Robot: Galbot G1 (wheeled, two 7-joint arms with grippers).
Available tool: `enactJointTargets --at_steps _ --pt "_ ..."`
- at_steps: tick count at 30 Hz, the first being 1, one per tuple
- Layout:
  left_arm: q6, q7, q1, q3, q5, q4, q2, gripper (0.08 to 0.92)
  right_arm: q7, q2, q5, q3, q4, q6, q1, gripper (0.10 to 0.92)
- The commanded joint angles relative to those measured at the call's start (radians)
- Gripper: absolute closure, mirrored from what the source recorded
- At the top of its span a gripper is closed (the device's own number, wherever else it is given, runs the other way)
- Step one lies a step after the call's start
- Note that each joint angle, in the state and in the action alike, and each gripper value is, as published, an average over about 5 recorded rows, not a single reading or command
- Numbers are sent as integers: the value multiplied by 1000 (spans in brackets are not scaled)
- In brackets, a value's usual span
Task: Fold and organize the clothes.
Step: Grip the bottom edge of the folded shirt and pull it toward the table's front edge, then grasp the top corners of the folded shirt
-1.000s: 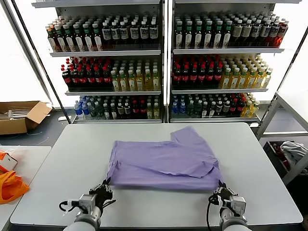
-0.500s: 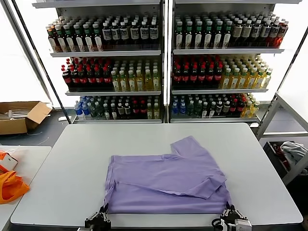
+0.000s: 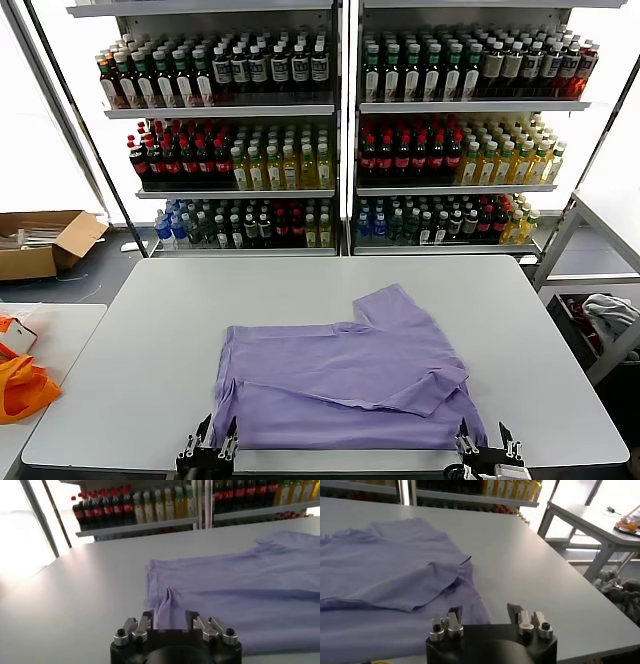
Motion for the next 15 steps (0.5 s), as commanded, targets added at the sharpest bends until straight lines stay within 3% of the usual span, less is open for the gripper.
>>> enactJointTargets --at_steps 1,7,15 --pt "-37 38 -120 6 97 50 -44 367 -16 5 -26 -2 -130 -2 158 244" --pt "-35 59 -153 -12 89 72 -44 209 -44 0 -89 -17 -204 -3 259 204" --pt "-10 76 -207 -9 74 93 -39 177 -47 11 -111 -60 -285 -5 403 202"
